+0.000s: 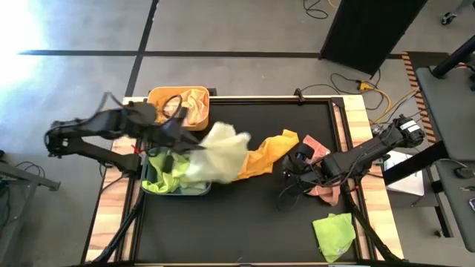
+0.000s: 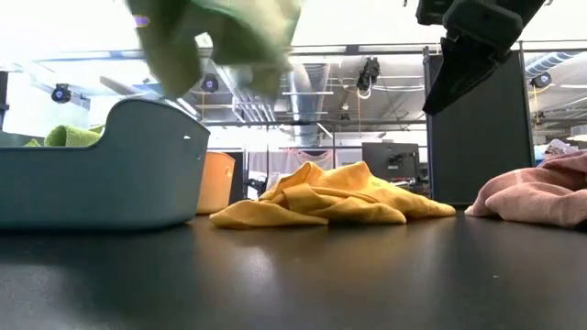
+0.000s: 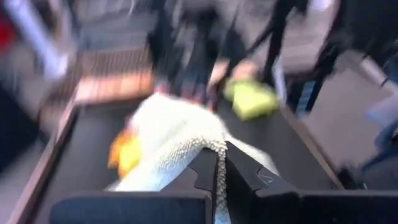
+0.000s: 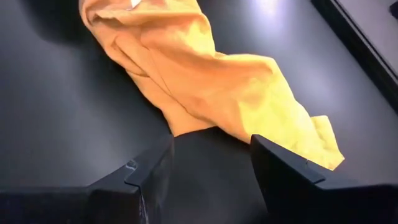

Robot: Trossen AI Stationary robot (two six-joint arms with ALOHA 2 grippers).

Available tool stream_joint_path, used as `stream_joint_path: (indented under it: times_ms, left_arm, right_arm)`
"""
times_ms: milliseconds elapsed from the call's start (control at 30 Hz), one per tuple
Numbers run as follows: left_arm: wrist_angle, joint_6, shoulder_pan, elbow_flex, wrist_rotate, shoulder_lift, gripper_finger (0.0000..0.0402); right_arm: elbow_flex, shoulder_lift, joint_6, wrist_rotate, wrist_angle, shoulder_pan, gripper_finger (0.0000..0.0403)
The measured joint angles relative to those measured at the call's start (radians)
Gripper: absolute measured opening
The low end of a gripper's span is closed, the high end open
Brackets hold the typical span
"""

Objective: Sort microfiber towel by color & place in baskets
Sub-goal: Put the light green microfiber towel into the blue bin

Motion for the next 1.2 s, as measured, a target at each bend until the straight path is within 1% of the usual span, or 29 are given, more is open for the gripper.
stream_joint_path:
  times_ms: [167,233,300,367,500,567,633,700,767,867,933,1067,1133,1200]
  left_arm:
    - [-0.47,-0.29,0.0,-0.006,-0.213,-0.112,0.0]
    - [-0.604,-0.414,0.001,-0.007,-0.224,-0.142,0.0]
    - [-0.703,-0.505,0.0,-0.007,-0.227,-0.161,0.0]
    - [-0.753,-0.573,0.0,-0.011,-0.253,-0.17,0.0]
    - [-0.818,-0.628,0.0,-0.025,-0.334,-0.167,0.0]
    - [-0.818,-0.635,0.0,-0.046,-0.325,-0.165,0.0]
    - [-0.81,-0.635,0.0,-0.089,-0.258,-0.157,0.0]
    - [-0.792,-0.645,0.0,-0.15,-0.209,-0.141,0.0]
    - [-0.752,-0.653,0.0,-0.22,-0.201,-0.12,0.0]
    - [-0.652,-0.633,0.001,-0.329,-0.202,-0.08,0.0]
    - [-0.552,-0.601,0.001,-0.396,-0.19,-0.044,0.0]
    - [-0.374,-0.546,0.0,-0.502,-0.107,0.049,0.0]
    - [-0.316,-0.524,0.0,-0.543,-0.068,0.102,0.0]
    - [-0.289,-0.508,0.0,-0.574,-0.051,0.153,0.0]
  right_arm:
    - [-0.025,0.001,0.014,0.0,0.004,0.002,0.0203]
    - [-0.033,0.001,0.014,0.0,0.007,0.002,0.0203]
    - [-0.036,0.001,0.014,0.0,0.007,0.002,0.0203]
    - [-0.036,0.001,0.014,0.001,0.01,0.002,0.0203]
    - [-0.036,0.001,0.014,0.001,0.039,0.002,0.0203]
    - [-0.036,0.001,0.014,0.0,0.052,0.002,0.0203]
    - [-0.036,0.001,0.02,0.0,0.059,0.003,0.0203]
    - [-0.036,0.001,0.023,-0.001,0.059,0.005,0.0203]
    - [-0.036,0.001,0.022,-0.001,0.059,0.006,0.0203]
    - [-0.036,0.001,0.021,-0.001,0.06,0.006,0.0203]
    - [-0.036,0.002,0.021,-0.001,0.06,0.006,0.0203]
    - [-0.036,0.002,0.022,-0.001,0.06,0.006,0.0203]
    - [-0.036,0.002,0.022,-0.001,0.061,0.006,0.0203]
    - [-0.036,0.002,0.022,-0.001,0.061,0.006,0.0203]
